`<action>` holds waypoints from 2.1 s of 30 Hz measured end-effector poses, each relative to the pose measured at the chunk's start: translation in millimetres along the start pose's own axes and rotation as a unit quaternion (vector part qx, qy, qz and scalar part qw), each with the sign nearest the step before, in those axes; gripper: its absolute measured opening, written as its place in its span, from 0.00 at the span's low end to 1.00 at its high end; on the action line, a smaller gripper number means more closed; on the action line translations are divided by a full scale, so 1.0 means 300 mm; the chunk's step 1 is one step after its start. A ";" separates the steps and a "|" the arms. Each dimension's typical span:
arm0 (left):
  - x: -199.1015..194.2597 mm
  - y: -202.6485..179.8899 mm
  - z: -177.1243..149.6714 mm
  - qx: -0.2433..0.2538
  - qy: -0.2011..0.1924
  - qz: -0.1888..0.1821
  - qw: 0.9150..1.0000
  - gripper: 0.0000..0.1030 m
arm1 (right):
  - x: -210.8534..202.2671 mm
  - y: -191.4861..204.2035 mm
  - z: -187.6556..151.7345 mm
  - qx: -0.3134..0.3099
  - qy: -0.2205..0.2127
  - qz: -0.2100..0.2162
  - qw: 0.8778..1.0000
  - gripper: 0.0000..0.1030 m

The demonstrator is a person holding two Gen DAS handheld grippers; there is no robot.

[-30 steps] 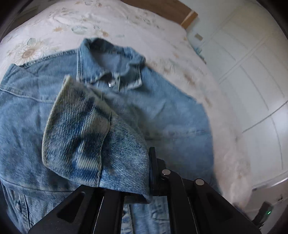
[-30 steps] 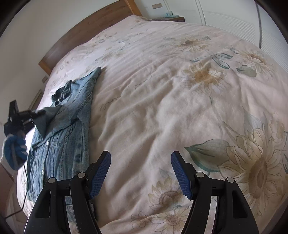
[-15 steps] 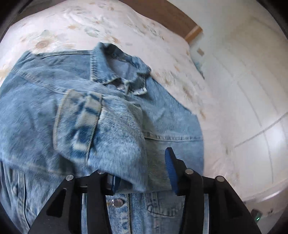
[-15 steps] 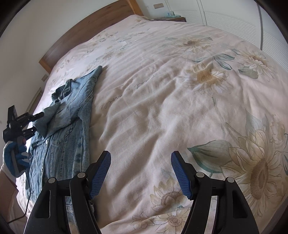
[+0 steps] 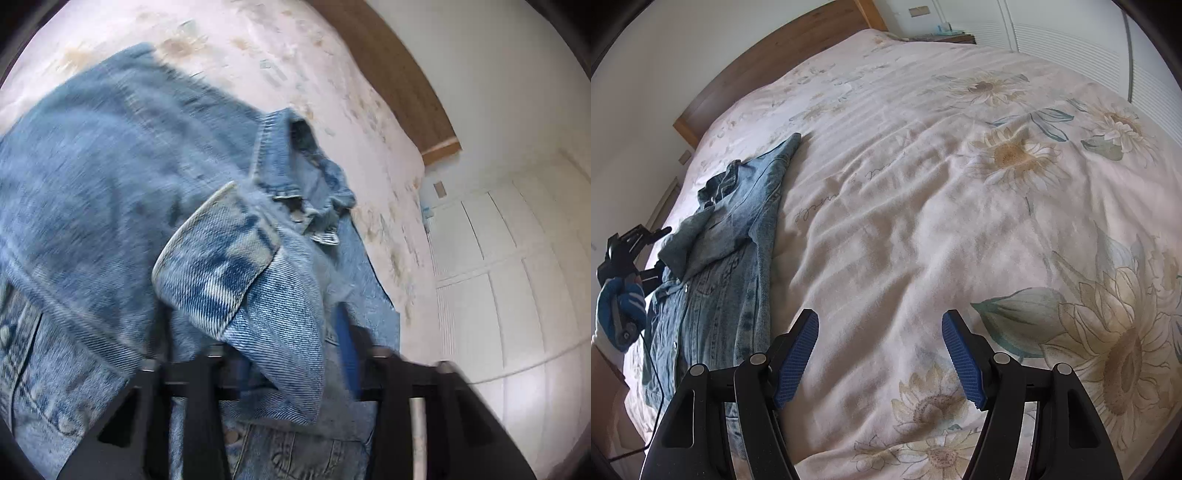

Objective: Fold large clothes
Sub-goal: 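Carry the held sleeve over the jacket body with the left tool, then lower the sleeve onto the jacket and open the left tool, then press the folded sleeve flat and withdraw the left tool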

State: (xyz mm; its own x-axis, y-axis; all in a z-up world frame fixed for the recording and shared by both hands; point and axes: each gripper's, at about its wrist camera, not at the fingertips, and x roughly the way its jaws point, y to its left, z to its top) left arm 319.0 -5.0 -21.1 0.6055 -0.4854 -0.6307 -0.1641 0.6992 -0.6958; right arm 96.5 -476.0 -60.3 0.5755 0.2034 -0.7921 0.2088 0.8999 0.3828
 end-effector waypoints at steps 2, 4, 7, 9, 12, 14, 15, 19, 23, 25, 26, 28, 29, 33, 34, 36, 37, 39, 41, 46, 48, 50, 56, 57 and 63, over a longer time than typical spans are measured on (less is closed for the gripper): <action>0.020 -0.066 -0.014 0.051 0.005 0.005 0.999 0.18 | 0.000 -0.004 0.001 0.000 0.000 0.001 1.000 0.69; 0.049 -0.128 -0.039 0.090 0.024 -0.002 0.996 0.18 | 0.000 -0.008 0.001 0.002 -0.002 0.003 1.000 0.69; 0.111 -0.205 -0.084 0.145 0.051 0.001 0.988 0.20 | 0.006 -0.012 0.000 0.004 0.000 0.006 1.000 0.69; 0.140 -0.251 -0.121 0.175 0.069 0.010 0.982 0.41 | 0.008 -0.013 -0.004 0.004 0.002 0.008 1.000 0.69; 0.184 -0.291 -0.164 0.205 0.089 0.022 0.975 0.53 | 0.006 -0.023 -0.005 0.007 0.001 0.009 1.000 0.69; 0.212 -0.302 -0.182 0.222 0.101 0.025 0.969 0.55 | 0.005 -0.030 -0.002 0.008 0.001 0.007 1.000 0.69; 0.216 -0.307 -0.191 0.226 0.109 0.021 0.968 0.54 | 0.004 -0.035 -0.003 0.009 0.001 0.006 1.000 0.69; 0.244 -0.325 -0.215 0.244 0.120 0.017 0.962 0.55 | 0.001 -0.043 -0.005 0.012 0.001 0.003 1.000 0.69; 0.250 -0.341 -0.216 0.259 0.112 0.010 0.959 0.55 | -0.002 -0.039 -0.007 0.011 0.000 0.001 1.000 0.69; 0.239 -0.334 -0.205 0.259 0.102 0.014 0.960 0.55 | -0.005 -0.037 -0.008 0.011 -0.001 0.000 1.000 0.69; 0.238 -0.321 -0.207 0.258 0.097 0.020 0.961 0.55 | -0.007 -0.036 -0.008 0.011 -0.001 0.000 1.000 0.69; 0.245 -0.300 -0.215 0.263 0.092 0.046 0.959 0.55 | -0.011 -0.035 -0.009 0.011 -0.002 -0.001 1.000 0.69; 0.252 -0.292 -0.221 0.267 0.093 0.056 0.958 0.55 | -0.011 -0.034 -0.010 0.011 -0.003 -0.001 1.000 0.69; 0.309 -0.241 -0.280 0.291 0.106 0.114 0.944 0.55 | -0.009 -0.027 -0.008 0.009 -0.001 -0.002 1.000 0.69; 0.316 -0.233 -0.290 0.298 0.109 0.122 0.940 0.55 | -0.008 -0.026 -0.009 0.008 -0.001 -0.002 1.000 0.69; 0.336 -0.230 -0.303 0.310 0.105 0.129 0.936 0.56 | -0.006 -0.019 -0.008 0.006 0.002 -0.003 1.000 0.69; 0.339 -0.235 -0.298 0.308 0.106 0.126 0.937 0.56 | -0.007 -0.016 -0.009 0.005 0.002 -0.003 1.000 0.69; 0.335 -0.240 -0.283 0.305 0.113 0.112 0.939 0.56 | -0.008 -0.007 -0.007 0.001 0.002 -0.005 1.000 0.69; 0.299 -0.251 -0.257 0.306 0.098 0.100 0.942 0.56 | -0.011 -0.002 -0.005 0.000 0.002 -0.006 1.000 0.69; 0.244 -0.264 -0.131 0.311 0.048 0.103 0.944 0.56 | -0.005 0.007 0.002 -0.005 0.002 -0.007 1.000 0.69; 0.257 -0.271 -0.086 0.313 0.038 0.120 0.941 0.56 | 0.007 0.015 0.005 -0.008 0.004 -0.006 1.000 0.69; 0.296 -0.270 -0.042 0.314 0.035 0.132 0.940 0.56 | 0.019 0.021 0.007 -0.009 0.008 -0.005 1.000 0.69; 0.462 -0.218 -0.018 0.326 0.064 0.184 0.925 0.56 | 0.056 0.026 0.013 -0.013 0.018 -0.012 1.000 0.69; 0.483 -0.208 -0.022 0.333 0.066 0.193 0.921 0.56 | 0.062 0.026 0.017 -0.014 0.019 -0.014 1.000 0.69; 0.528 -0.209 -0.035 0.362 0.069 0.211 0.905 0.58 | 0.080 0.038 0.032 -0.023 0.023 -0.024 0.999 0.69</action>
State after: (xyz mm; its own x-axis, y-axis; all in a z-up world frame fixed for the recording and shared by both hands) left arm 417.0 -131.3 -80.8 0.4971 -0.1203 -0.8593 0.2255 0.9742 -0.0059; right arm 120.1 -464.5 -70.3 0.5288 0.1755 -0.8304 0.1979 0.9259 0.3217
